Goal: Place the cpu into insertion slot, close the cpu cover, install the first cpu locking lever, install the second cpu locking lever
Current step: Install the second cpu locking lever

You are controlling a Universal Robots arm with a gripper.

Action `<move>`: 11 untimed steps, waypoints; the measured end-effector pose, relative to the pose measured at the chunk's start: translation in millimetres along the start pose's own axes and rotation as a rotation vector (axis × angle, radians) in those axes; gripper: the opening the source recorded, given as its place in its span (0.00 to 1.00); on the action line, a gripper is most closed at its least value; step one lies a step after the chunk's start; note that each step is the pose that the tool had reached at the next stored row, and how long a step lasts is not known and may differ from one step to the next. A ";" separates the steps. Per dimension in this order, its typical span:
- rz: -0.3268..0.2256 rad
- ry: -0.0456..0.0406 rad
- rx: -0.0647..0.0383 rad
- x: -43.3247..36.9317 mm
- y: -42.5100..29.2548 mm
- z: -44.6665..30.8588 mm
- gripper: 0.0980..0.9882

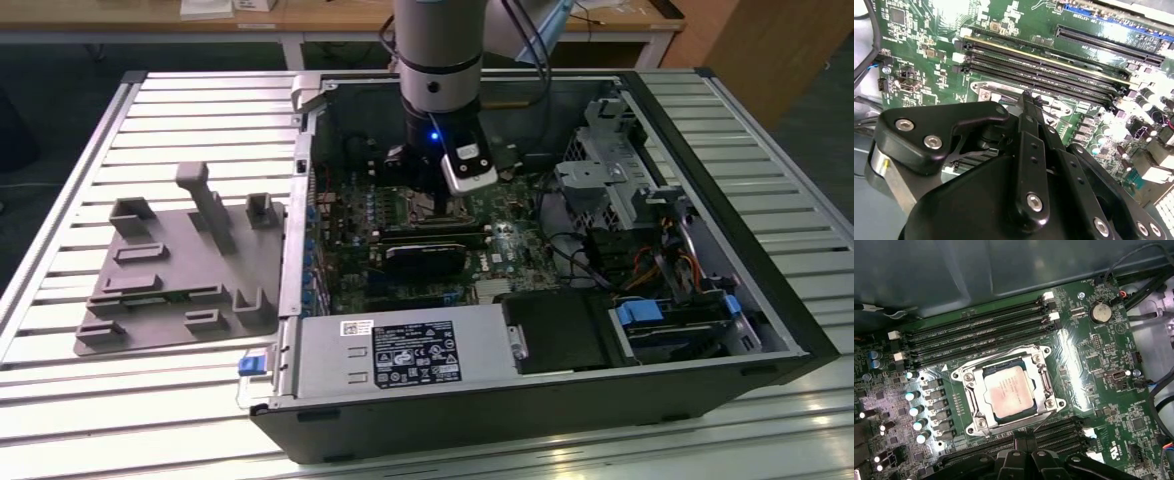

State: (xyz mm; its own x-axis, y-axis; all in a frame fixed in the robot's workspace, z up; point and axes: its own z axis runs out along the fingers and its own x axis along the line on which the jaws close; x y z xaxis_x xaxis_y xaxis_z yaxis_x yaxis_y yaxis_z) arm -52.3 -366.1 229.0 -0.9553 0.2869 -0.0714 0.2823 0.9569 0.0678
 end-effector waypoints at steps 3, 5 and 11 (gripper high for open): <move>0.000 0.0010 -0.003 1.0 -1.0 2.2 0.00; 0.000 0.0012 -0.003 1.2 -1.2 2.9 0.00; 0.000 0.0012 -0.004 1.4 -1.3 3.1 0.00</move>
State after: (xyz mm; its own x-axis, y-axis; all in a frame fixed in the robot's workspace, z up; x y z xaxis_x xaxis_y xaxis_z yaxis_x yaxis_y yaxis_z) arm -53.7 -366.8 225.7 -0.9554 0.2870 -0.0702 0.2822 0.9567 0.0714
